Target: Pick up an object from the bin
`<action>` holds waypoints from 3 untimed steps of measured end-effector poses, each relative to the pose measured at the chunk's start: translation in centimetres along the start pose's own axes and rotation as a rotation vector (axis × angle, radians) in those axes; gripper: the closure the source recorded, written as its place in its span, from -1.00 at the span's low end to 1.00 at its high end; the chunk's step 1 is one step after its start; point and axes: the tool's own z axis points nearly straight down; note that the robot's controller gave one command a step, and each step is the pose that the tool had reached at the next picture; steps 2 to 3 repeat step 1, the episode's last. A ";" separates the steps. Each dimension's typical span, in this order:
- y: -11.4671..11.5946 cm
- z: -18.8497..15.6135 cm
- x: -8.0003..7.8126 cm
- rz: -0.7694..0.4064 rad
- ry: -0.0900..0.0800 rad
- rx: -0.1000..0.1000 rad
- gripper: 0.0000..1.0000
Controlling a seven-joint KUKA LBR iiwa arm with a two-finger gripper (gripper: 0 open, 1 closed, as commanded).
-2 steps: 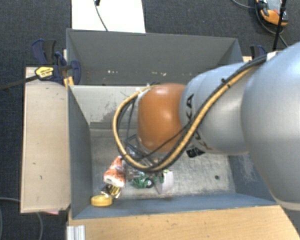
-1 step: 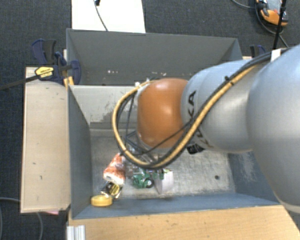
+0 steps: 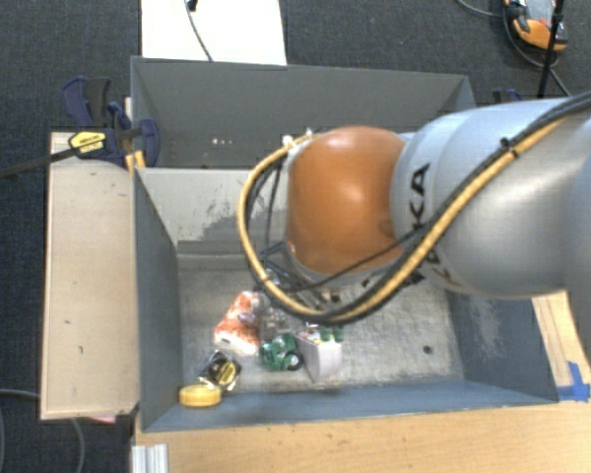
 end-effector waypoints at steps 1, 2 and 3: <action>0.0 -1.4 -0.1 -0.003 -0.003 -0.001 1.00; 0.0 -1.4 -0.1 -0.003 -0.003 -0.001 1.00; 0.0 -1.4 -0.1 -0.003 -0.003 -0.001 1.00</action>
Offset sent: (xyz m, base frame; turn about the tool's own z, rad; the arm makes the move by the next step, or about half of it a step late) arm -0.0007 -0.0215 -0.0014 0.0068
